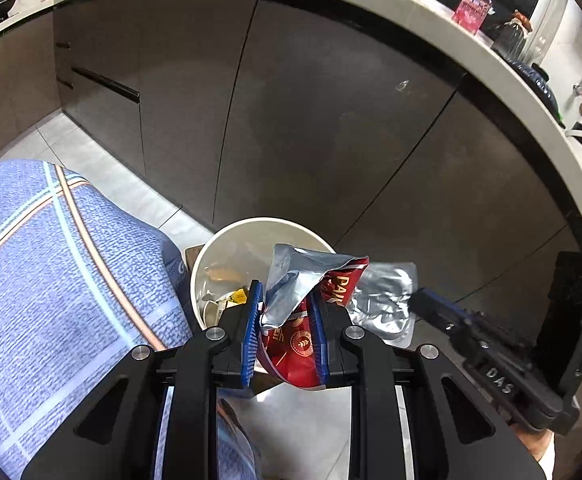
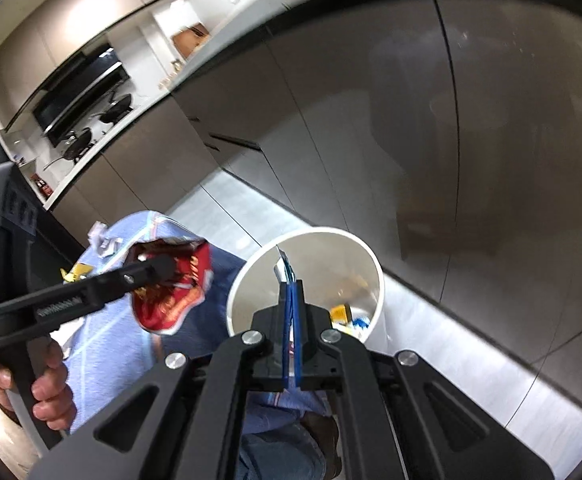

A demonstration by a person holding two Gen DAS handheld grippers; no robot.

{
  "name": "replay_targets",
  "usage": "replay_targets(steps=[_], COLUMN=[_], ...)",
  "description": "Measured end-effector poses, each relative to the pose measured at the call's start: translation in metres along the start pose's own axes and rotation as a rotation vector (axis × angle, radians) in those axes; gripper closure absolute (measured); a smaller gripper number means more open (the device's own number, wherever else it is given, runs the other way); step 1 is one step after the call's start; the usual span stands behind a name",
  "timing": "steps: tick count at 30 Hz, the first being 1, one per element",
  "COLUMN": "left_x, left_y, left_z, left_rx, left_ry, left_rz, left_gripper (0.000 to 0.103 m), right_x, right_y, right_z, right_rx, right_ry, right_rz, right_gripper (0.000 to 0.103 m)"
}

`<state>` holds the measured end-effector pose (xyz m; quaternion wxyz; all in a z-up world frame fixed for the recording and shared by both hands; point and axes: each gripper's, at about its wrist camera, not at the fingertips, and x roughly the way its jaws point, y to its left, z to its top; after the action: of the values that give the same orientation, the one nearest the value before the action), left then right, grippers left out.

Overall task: Collect trash
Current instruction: 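Carry snack bag and blister pack over the bin and open both tools, then move both tools back over the table toward the paper bag and tissue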

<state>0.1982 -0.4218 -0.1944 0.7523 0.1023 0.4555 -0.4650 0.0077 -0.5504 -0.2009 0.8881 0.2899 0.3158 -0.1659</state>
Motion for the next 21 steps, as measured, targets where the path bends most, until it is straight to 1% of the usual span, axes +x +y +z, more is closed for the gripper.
replay_targets(steps=[3,7,11,12,13,14,15,16,18,19,20,21], left_x=[0.012,0.026,0.038,0.04,0.041,0.042,0.041,0.04,0.037,0.036,0.034,0.034], left_y=[0.0,-0.007,-0.007,-0.006,-0.006,-0.006,-0.006,-0.006,-0.005,-0.004,-0.003,-0.003], left_z=[0.001,-0.001,-0.001,-0.001,0.0,0.001,0.002,0.002,0.004,0.005,0.006,0.007], left_rx=[-0.001,0.022,0.016,0.014,0.014,0.015,0.015,0.015,0.012,0.007,0.002,-0.003], left_ry=[0.006,0.014,0.024,0.018,0.014,0.001,-0.011,-0.029,-0.061,-0.072,-0.08,-0.088], left_rz=[0.006,0.037,0.056,0.066,0.07,0.08,0.092,0.104,0.124,0.129,0.133,0.138], left_gripper=[0.082,0.08,0.077,0.073,0.064,0.058,0.047,0.038,0.029,0.025,0.024,0.019], right_x=[0.016,0.034,0.046,0.048,0.049,0.05,0.05,0.049,0.048,0.047,0.046,0.046], right_y=[-0.012,-0.026,-0.028,-0.028,-0.027,-0.028,-0.029,-0.028,-0.029,-0.029,-0.03,-0.03], right_z=[-0.003,-0.003,-0.002,-0.002,0.0,0.0,0.0,0.001,0.0,-0.001,-0.001,-0.001], right_rx=[0.021,0.042,0.031,0.026,0.024,0.022,0.02,0.017,0.006,-0.001,-0.006,-0.014], right_ry=[0.022,0.05,0.069,0.068,0.066,0.064,0.063,0.06,0.055,0.053,0.052,0.05], right_rz=[-0.004,-0.008,-0.012,-0.009,-0.012,-0.013,-0.012,-0.011,-0.011,-0.011,-0.012,-0.013], right_gripper=[0.1,0.1,0.098,0.097,0.097,0.093,0.084,0.079,0.065,0.062,0.055,0.046])
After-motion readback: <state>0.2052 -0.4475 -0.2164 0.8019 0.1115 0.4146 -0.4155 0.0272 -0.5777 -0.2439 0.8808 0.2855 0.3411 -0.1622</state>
